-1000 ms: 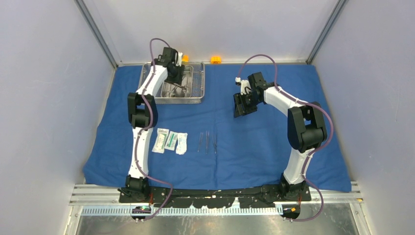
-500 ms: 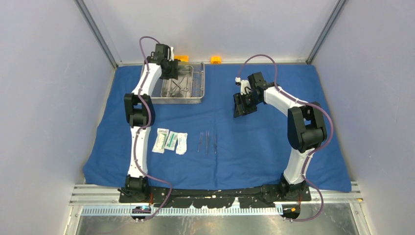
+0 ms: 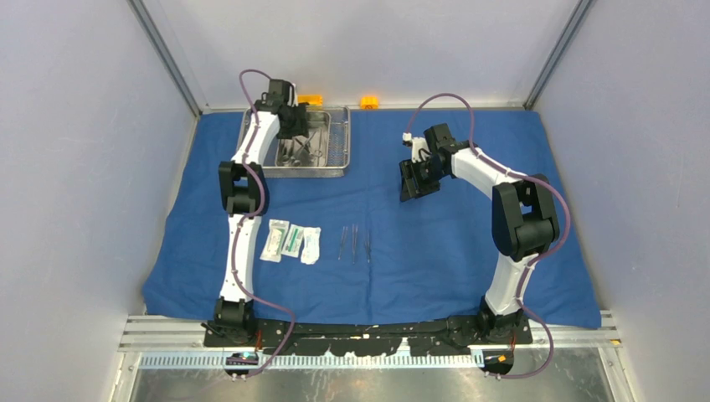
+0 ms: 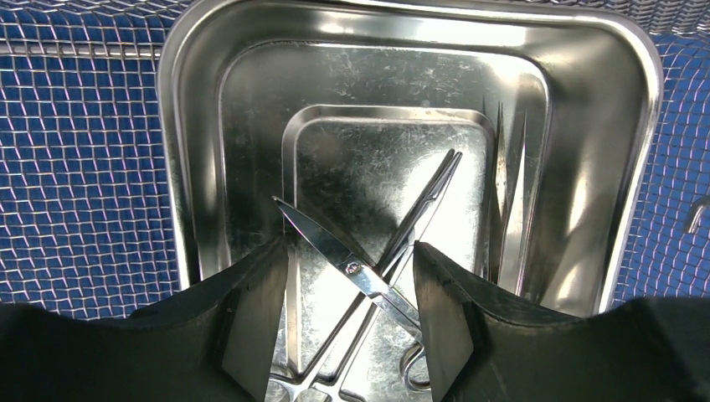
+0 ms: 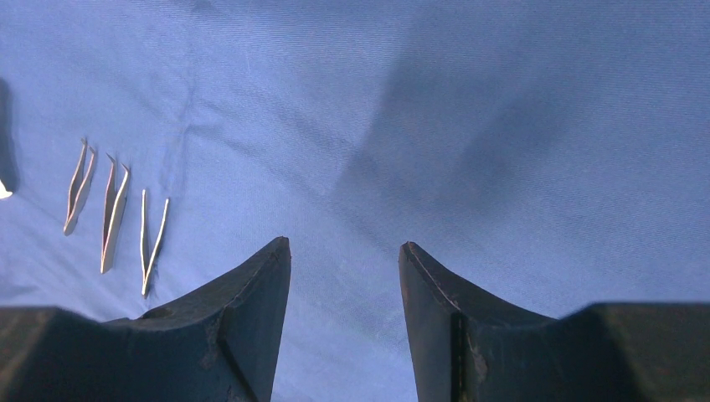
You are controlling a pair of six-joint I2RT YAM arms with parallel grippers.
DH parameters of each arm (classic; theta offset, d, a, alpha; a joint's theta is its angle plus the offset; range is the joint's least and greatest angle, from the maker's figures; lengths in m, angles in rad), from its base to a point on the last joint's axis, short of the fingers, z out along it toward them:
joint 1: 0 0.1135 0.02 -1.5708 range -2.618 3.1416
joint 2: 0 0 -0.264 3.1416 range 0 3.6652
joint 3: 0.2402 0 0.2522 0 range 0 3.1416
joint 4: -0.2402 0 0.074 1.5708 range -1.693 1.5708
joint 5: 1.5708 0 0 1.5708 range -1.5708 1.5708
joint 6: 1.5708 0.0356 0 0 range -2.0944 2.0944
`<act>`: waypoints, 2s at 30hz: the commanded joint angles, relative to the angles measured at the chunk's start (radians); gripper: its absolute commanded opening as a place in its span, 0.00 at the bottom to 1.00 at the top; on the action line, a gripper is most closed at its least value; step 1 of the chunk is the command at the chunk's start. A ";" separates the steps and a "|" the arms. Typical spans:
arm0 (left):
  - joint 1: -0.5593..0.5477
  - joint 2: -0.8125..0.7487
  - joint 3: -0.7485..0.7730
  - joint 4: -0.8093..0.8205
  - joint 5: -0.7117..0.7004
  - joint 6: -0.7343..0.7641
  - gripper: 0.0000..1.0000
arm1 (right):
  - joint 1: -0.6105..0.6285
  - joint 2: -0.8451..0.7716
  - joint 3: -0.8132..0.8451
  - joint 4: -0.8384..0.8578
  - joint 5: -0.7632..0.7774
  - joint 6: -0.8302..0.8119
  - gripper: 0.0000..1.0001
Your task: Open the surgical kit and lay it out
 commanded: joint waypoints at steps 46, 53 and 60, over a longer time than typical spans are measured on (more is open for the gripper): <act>0.079 0.081 0.091 0.050 0.097 -0.198 0.00 | -0.004 -0.009 0.024 0.000 -0.013 -0.017 0.55; 0.096 0.018 0.100 0.098 0.193 -0.228 0.00 | -0.005 -0.026 0.023 0.001 -0.017 -0.014 0.55; 0.120 -0.068 0.051 0.155 0.298 -0.239 0.00 | -0.005 -0.053 0.021 0.000 -0.017 -0.016 0.55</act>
